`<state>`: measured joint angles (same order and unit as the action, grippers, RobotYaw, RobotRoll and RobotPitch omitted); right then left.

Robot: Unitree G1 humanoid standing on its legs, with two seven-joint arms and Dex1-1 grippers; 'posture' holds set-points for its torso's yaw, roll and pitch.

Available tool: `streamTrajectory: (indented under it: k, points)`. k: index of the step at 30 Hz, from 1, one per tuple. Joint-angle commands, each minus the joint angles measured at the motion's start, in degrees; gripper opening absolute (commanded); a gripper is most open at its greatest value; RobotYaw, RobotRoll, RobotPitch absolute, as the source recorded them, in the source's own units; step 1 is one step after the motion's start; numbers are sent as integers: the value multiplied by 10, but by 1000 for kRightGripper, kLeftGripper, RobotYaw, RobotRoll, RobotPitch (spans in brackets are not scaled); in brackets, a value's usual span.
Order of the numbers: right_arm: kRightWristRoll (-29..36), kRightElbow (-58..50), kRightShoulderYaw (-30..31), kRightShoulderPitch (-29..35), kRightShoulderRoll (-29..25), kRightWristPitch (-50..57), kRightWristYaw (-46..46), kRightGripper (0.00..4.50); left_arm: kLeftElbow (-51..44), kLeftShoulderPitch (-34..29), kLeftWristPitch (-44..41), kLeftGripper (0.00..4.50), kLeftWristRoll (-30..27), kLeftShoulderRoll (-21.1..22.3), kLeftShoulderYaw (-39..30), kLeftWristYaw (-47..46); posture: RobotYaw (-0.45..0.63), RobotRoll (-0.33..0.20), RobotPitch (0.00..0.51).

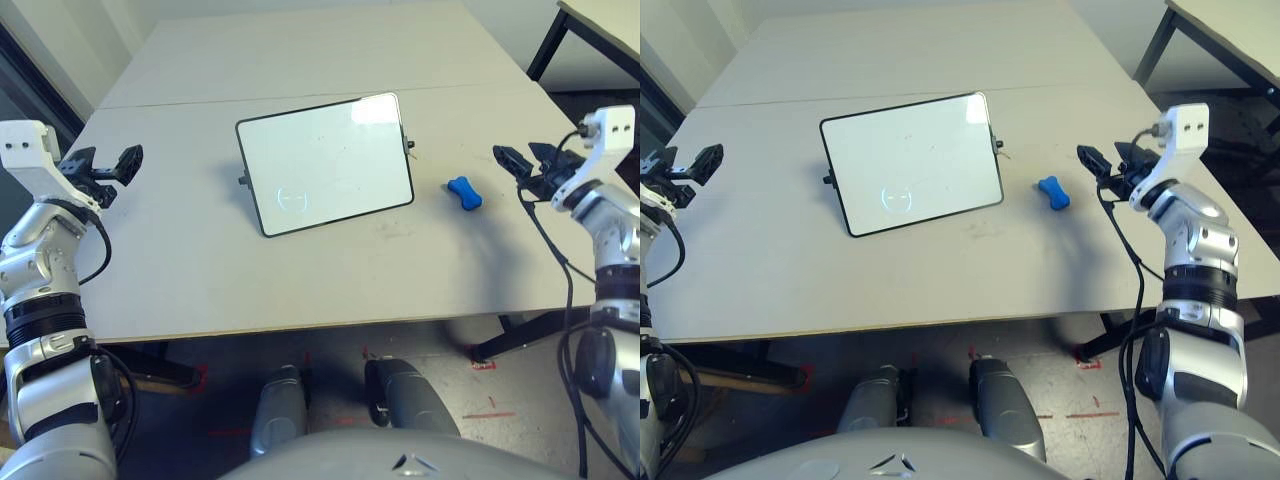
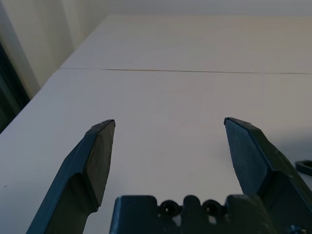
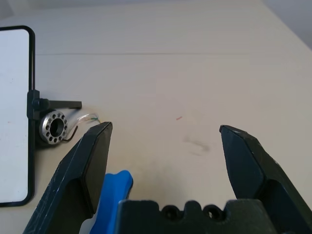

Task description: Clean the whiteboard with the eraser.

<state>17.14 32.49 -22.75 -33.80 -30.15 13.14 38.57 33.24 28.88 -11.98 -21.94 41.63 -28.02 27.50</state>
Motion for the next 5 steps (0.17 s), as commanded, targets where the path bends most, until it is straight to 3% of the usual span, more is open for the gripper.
streamTrajectory:
  k: [1, 5]
  points:
    - [7, 28, 0, 2, 11, -34, -14, 4463, 35, 9, 23, 4500, 11, 5, -1, -6, -124, 0, 90]
    - [5, 50, 5, -7, 21, -63, -21, 4463, 47, 9, 33, 4500, 10, 4, 0, -7, -114, 0, 84]
